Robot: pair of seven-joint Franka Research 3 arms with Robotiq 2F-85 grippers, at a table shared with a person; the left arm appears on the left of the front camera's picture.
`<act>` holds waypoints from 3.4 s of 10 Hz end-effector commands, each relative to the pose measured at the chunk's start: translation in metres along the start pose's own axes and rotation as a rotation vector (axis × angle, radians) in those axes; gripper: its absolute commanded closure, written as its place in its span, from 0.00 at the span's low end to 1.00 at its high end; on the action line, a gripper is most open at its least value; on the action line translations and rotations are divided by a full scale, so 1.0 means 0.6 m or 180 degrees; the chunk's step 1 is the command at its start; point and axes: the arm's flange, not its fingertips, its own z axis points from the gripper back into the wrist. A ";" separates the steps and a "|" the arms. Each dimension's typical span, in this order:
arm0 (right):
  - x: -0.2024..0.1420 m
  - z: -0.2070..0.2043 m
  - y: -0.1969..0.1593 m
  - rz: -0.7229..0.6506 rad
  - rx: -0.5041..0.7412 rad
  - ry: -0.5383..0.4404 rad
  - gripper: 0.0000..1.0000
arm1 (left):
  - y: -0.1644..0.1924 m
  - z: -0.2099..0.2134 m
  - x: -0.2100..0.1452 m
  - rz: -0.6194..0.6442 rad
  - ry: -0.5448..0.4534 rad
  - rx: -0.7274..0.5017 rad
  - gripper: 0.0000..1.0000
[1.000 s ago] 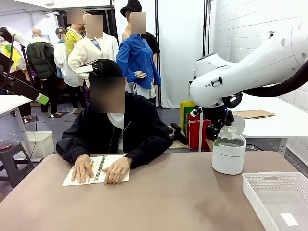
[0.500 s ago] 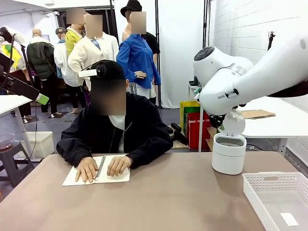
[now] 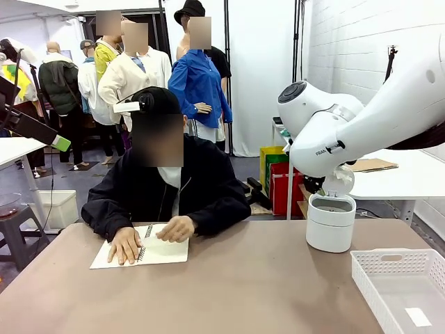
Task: Sort the paper based on its condition.
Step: If a person hands you a paper, place it in the Organizing basket , and if it's crumpled, put it in the Trash can.
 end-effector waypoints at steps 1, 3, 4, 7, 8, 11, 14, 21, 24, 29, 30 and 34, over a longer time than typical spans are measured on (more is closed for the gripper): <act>0.002 0.016 0.012 0.0370 0.0716 -0.0519 0.00 | 0.001 0.001 -0.003 0.0009 0.0018 -0.0015 0.00; 0.000 0.003 -0.006 -0.0230 0.0707 -0.0419 0.00 | 0.001 0.001 -0.003 0.0009 0.0018 -0.0015 0.00; -0.013 0.022 -0.014 -0.0326 0.0790 -0.0976 0.00 | 0.001 0.001 -0.003 0.0009 0.0018 -0.0015 0.00; -0.014 0.030 -0.005 -0.0509 0.0304 -0.0199 0.00 | 0.001 0.001 -0.003 0.0009 0.0018 -0.0015 0.00; -0.018 0.037 0.003 0.0011 0.1090 -0.0150 0.00 | 0.001 0.001 -0.003 0.0009 0.0018 -0.0015 0.00; -0.019 0.035 -0.001 -0.0337 0.0971 -0.0080 0.00 | 0.001 0.001 -0.003 0.0009 0.0018 -0.0015 0.00; -0.022 0.033 -0.012 -0.0930 0.0275 0.0018 0.00 | 0.001 0.001 -0.003 0.0009 0.0018 -0.0015 0.00; -0.017 0.032 -0.019 -0.0403 0.1277 -0.0247 0.00 | 0.001 0.001 -0.003 0.0009 0.0018 -0.0015 0.00; -0.018 0.028 -0.014 -0.0440 0.1216 -0.0080 0.00 | 0.001 0.001 -0.003 0.0009 0.0018 -0.0015 0.00; -0.019 0.020 -0.012 -0.0602 0.1173 -0.0079 0.00 | 0.001 0.001 -0.003 0.0009 0.0018 -0.0015 0.00; -0.015 0.012 0.000 -0.0357 0.0813 0.0121 0.00 | 0.001 0.001 -0.003 0.0009 0.0018 -0.0015 0.00; -0.007 -0.036 0.015 -0.0078 0.0616 0.0158 0.00 | 0.001 0.001 -0.003 0.0009 0.0018 -0.0015 0.00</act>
